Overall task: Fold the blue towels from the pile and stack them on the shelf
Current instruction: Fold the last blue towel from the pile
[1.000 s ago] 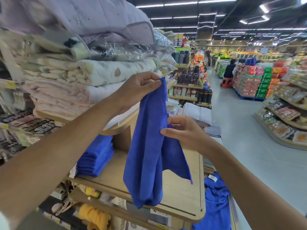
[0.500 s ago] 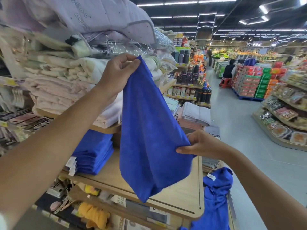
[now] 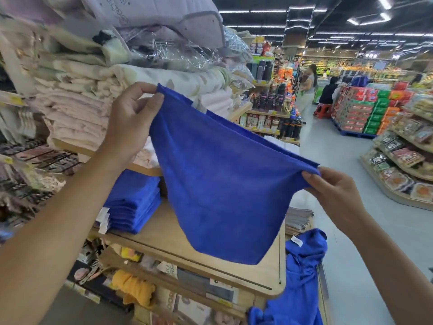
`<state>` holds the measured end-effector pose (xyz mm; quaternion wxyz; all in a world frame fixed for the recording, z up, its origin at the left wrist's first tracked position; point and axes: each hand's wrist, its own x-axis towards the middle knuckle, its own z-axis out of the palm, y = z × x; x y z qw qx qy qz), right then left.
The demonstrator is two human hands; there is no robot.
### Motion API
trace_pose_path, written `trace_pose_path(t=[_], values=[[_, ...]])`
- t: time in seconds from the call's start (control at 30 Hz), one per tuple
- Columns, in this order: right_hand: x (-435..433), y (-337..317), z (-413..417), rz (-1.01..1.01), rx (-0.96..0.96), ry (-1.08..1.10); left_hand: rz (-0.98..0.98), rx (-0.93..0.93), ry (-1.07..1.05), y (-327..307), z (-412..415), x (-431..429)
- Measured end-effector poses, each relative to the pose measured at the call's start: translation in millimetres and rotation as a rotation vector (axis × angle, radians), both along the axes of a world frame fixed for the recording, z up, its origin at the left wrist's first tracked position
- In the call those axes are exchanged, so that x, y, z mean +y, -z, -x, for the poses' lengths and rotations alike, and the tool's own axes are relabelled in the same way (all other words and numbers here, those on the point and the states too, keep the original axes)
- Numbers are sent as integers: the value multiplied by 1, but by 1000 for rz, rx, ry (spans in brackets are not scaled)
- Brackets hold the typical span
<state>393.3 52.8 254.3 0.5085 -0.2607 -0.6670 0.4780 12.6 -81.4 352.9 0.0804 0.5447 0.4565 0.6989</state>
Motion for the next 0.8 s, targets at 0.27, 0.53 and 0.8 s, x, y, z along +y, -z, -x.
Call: trace_pose_path(t=[0.27,0.53,0.8], values=[[-23,25,-18,92,-177,-60,111,-156,10,106,11,-45],[-50,87,-31,282,-324,-170,425,-386,43,207,33,-79],[-23,146,-1,205,-622,95,639,-144,-164,260,44,-33]])
